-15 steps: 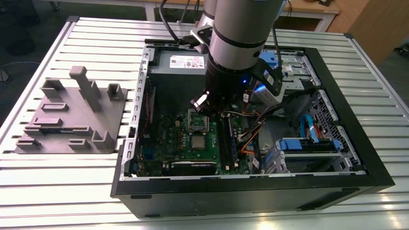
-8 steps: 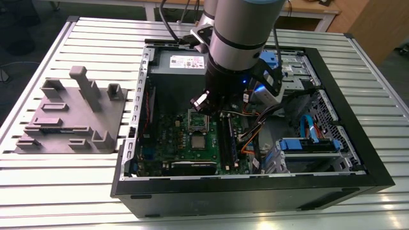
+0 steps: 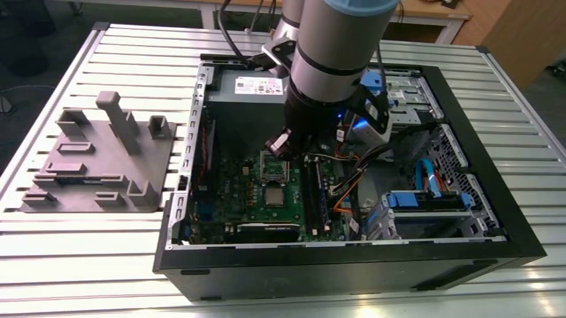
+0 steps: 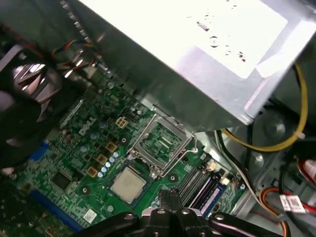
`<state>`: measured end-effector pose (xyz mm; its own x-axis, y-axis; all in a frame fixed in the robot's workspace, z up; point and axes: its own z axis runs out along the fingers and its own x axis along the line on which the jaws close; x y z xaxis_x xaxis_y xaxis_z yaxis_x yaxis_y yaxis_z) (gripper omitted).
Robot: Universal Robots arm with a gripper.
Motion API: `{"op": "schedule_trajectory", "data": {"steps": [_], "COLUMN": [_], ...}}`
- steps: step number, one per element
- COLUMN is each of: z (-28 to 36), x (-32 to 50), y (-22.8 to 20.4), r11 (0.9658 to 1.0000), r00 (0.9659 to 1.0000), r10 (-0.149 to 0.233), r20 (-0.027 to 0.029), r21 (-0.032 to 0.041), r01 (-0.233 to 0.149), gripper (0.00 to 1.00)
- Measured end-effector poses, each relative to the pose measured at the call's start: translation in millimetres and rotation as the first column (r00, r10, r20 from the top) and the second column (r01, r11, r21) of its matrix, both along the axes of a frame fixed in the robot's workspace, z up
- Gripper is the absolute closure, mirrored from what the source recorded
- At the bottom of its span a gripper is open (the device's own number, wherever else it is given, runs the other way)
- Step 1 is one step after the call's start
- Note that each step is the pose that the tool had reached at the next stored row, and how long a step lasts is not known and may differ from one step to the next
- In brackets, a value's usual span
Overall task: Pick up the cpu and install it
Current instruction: 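Close the cpu cover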
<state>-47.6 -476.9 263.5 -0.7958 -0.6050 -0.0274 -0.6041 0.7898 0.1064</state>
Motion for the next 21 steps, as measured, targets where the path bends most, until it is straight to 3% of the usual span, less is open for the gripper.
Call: {"op": "schedule_trajectory", "data": {"steps": [2,7,10,13,21], "z": [-1.1,-2.8,-5.0,-8.5,-9.5], "x": [0.4,8.5,13.9,13.9,13.9], "y": [0.0,0.1,0.4,0.3,0.3], "r11": [0.9996,0.9983,0.9975,0.9970,0.9970], "r00": [0.9996,0.9994,0.9994,0.9994,0.9994], "r10": [0.028,0.035,0.036,0.036,0.036], "r20": [0.0001,0.0008,0.0006,0.0009,0.0008], "r21": [0.0016,0.0461,0.0610,0.0681,0.0682], "r01": [-0.028,-0.035,-0.036,-0.036,-0.036], "gripper": [0.90,0.90,0.90,0.90,0.90]}}
